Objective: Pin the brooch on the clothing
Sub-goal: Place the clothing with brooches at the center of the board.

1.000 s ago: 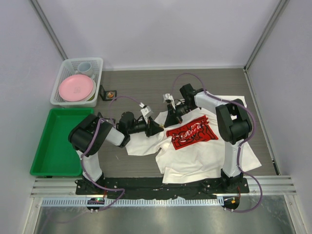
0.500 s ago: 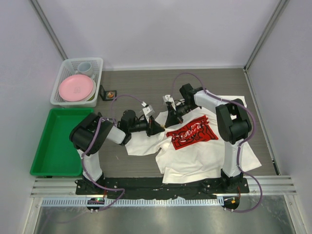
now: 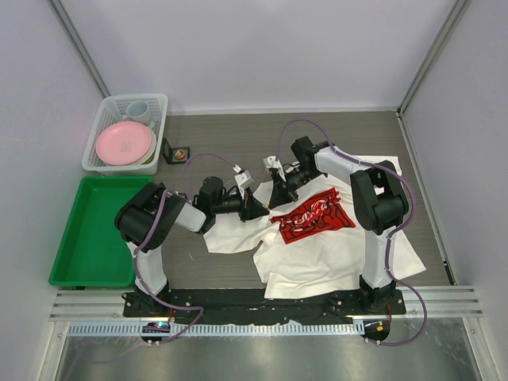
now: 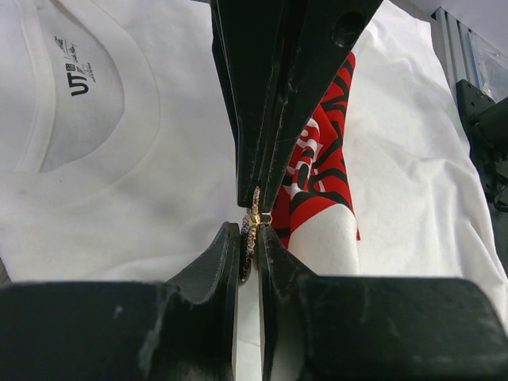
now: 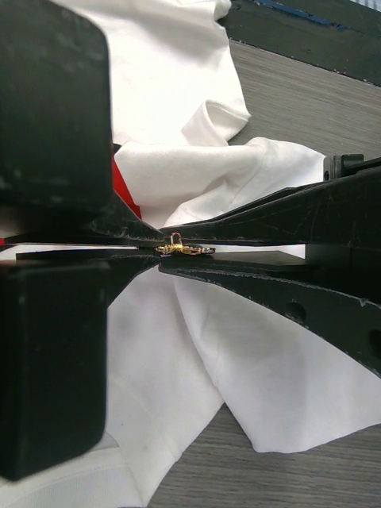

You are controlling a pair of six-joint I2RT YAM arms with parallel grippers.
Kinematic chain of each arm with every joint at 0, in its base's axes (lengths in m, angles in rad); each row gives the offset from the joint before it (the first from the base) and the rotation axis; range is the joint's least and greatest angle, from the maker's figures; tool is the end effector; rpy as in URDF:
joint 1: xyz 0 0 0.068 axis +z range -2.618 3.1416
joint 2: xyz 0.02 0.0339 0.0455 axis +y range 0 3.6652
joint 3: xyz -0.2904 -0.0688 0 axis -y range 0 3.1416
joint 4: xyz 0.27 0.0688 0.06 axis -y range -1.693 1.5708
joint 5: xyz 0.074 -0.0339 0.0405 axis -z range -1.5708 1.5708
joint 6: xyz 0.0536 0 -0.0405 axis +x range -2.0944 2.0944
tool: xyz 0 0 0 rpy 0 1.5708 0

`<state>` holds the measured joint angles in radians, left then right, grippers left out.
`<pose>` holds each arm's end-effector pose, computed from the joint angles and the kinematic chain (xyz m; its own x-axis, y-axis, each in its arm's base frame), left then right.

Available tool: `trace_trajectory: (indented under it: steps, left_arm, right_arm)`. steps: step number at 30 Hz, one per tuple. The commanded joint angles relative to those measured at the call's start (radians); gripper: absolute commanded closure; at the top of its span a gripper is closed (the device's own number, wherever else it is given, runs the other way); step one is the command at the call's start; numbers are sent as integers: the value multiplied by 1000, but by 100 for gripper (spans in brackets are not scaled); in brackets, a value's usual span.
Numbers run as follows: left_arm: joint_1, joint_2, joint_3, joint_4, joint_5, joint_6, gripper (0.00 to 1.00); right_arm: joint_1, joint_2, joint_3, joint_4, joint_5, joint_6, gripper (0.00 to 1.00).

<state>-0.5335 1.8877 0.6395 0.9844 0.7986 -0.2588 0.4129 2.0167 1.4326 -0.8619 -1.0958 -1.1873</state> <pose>0.2909 -0.2164 0.1233 -0.4602 0.0645 -0.8855 0.8612 0.2747 -0.4276 0.3618 0.2105 0.1789 -0.0758 -0.4963 -0.8649 -0.9494 -0.2291 0.2147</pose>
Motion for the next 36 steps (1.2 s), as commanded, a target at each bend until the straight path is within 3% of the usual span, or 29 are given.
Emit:
trace_trajectory:
  steps: [1,8,12,19,27,34,36]
  left_arm:
    - [17,17,42,-7,-64,33,89]
    - [17,16,55,-33,-52,47,90]
    - [17,11,42,2,-42,46,83]
    - [35,-19,28,13,-4,49,60]
    - [110,-81,17,-52,131,67,31]
    - [144,-136,15,-108,168,53,29]
    - [155,-166,49,-228,137,59,30]
  right_arm:
    - [41,-9,35,-89,-115,2,99]
    - [41,-1,40,-91,-105,5,99]
    - [40,2,43,-89,-96,14,99]
    - [24,11,60,-89,-67,17,99]
    - [7,34,103,-68,-45,22,99]
    - [9,53,123,-8,-15,51,99]
    - [7,44,114,41,10,98,99]
